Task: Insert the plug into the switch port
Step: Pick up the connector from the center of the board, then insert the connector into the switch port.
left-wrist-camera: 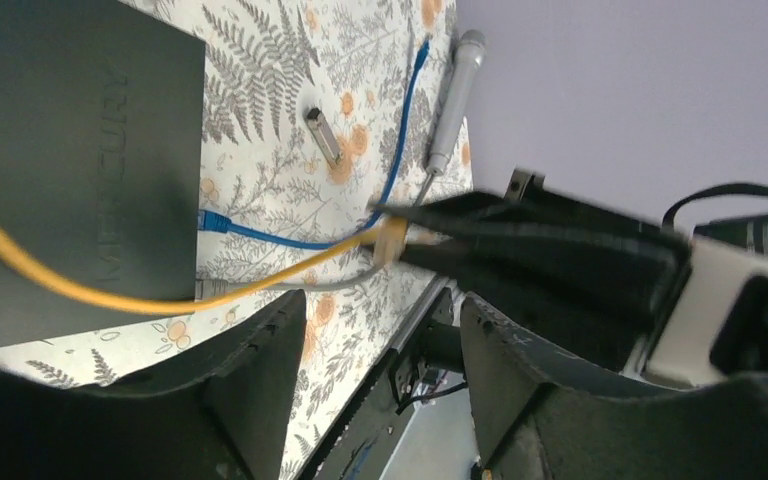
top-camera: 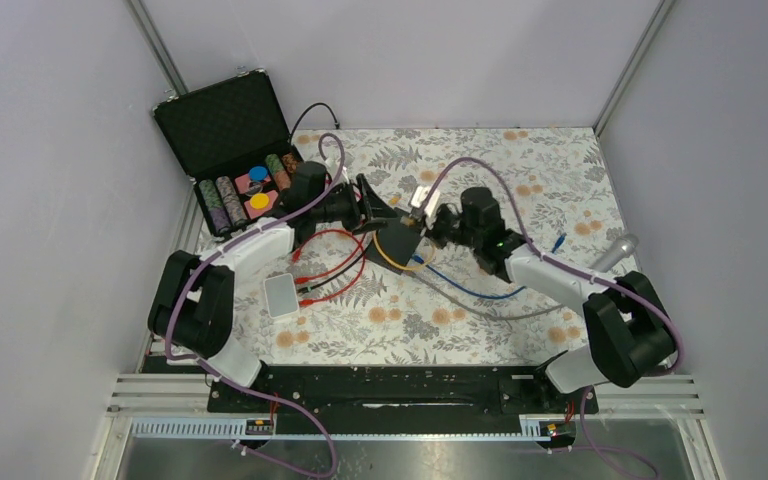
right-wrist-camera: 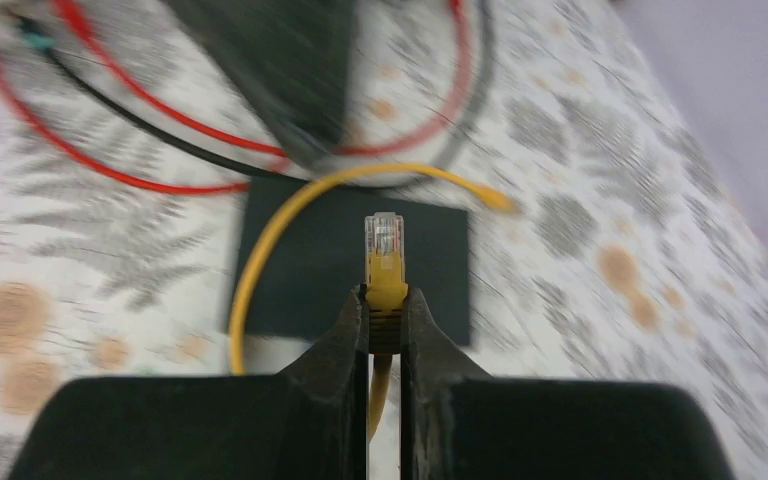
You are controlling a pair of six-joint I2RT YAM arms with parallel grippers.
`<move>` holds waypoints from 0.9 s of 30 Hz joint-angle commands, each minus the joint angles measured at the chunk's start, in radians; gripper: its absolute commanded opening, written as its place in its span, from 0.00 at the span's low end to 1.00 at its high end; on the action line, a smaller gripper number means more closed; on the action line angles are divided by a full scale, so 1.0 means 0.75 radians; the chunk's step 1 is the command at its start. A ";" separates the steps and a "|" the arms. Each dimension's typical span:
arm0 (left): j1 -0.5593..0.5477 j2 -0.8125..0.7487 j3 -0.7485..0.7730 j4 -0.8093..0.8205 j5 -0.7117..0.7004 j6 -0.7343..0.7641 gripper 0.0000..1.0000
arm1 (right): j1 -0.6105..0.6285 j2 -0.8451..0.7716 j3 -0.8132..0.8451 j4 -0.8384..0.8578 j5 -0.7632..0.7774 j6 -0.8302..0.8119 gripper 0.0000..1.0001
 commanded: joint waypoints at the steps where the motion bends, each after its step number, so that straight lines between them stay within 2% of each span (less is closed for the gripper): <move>1: 0.032 -0.022 0.177 -0.241 -0.128 0.200 0.59 | -0.229 -0.105 0.176 -0.161 0.141 -0.126 0.00; 6: 0.033 -0.023 0.268 -0.428 -0.356 0.335 0.59 | -0.436 -0.145 0.382 -0.343 0.490 -0.365 0.00; 10: 0.034 0.031 0.274 -0.442 -0.448 0.346 0.59 | -0.481 -0.118 0.496 -0.424 0.739 -0.588 0.00; 12: 0.036 0.070 0.272 -0.438 -0.487 0.345 0.58 | -0.482 -0.115 0.502 -0.446 0.762 -0.630 0.00; 15: 0.035 0.142 0.270 -0.398 -0.507 0.320 0.57 | -0.478 -0.100 0.418 -0.460 0.561 -0.604 0.00; 17: 0.036 0.197 0.268 -0.345 -0.485 0.294 0.57 | -0.466 -0.065 0.329 -0.452 0.346 -0.555 0.00; 21: 0.042 0.301 0.263 -0.247 -0.455 0.235 0.56 | -0.422 0.093 0.226 -0.430 0.012 -0.509 0.00; 27: 0.048 0.430 0.265 -0.124 -0.377 0.153 0.56 | -0.377 0.296 0.274 -0.632 -0.072 -0.606 0.00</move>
